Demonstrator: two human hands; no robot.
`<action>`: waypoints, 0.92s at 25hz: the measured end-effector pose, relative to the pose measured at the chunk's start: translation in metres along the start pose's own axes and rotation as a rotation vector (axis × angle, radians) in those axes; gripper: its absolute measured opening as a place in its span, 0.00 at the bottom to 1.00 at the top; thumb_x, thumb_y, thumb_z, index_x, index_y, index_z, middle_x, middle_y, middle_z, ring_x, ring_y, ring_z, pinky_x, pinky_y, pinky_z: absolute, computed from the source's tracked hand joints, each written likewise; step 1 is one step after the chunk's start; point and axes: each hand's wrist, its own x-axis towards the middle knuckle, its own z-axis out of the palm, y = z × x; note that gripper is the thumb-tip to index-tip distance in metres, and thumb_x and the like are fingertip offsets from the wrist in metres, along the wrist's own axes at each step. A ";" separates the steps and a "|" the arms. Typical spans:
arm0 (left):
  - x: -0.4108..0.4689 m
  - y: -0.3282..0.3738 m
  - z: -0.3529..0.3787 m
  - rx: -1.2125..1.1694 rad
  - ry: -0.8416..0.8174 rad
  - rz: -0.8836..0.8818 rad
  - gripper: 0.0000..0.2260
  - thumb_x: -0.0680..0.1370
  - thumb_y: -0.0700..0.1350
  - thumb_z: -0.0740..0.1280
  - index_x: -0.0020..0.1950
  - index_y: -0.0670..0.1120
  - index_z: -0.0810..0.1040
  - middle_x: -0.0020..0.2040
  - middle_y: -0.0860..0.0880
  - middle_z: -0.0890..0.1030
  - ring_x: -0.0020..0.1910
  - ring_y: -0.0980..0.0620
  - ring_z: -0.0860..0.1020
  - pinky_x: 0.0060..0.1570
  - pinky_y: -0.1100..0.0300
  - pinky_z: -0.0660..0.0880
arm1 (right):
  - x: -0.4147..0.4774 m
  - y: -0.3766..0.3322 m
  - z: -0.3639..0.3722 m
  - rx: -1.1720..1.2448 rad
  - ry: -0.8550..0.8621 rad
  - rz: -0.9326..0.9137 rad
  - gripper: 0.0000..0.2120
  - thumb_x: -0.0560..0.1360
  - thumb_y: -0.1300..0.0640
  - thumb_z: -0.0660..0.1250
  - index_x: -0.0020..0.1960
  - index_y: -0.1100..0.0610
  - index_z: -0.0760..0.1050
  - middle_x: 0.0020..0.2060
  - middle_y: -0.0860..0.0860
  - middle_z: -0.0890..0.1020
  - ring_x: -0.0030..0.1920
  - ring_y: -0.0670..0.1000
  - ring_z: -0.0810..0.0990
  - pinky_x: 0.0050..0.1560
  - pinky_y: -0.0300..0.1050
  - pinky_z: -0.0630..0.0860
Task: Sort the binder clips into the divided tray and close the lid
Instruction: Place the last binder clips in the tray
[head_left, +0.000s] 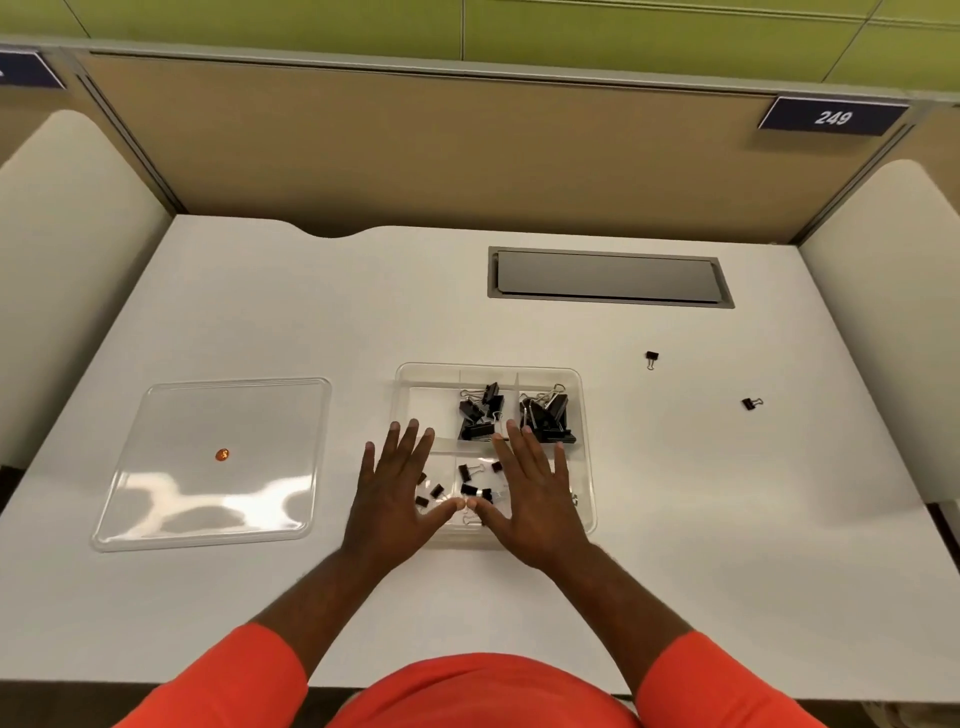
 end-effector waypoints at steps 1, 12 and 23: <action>0.002 0.008 0.002 0.003 -0.004 -0.001 0.43 0.74 0.70 0.63 0.81 0.50 0.52 0.81 0.50 0.50 0.80 0.50 0.46 0.76 0.40 0.49 | -0.003 0.009 -0.004 -0.008 -0.002 0.004 0.40 0.79 0.29 0.53 0.82 0.50 0.47 0.82 0.48 0.44 0.81 0.48 0.39 0.78 0.62 0.40; 0.042 0.118 0.039 0.022 -0.014 -0.003 0.46 0.72 0.72 0.62 0.81 0.50 0.50 0.81 0.50 0.48 0.80 0.50 0.45 0.76 0.41 0.49 | -0.029 0.137 -0.056 0.016 0.027 0.119 0.41 0.79 0.29 0.53 0.82 0.50 0.47 0.82 0.48 0.43 0.81 0.49 0.39 0.78 0.64 0.42; 0.136 0.229 0.121 0.038 -0.155 0.162 0.42 0.75 0.68 0.62 0.81 0.51 0.48 0.81 0.49 0.46 0.80 0.50 0.42 0.77 0.44 0.49 | -0.055 0.285 -0.083 -0.038 0.005 0.322 0.41 0.78 0.28 0.50 0.82 0.50 0.46 0.82 0.50 0.43 0.81 0.50 0.40 0.78 0.63 0.41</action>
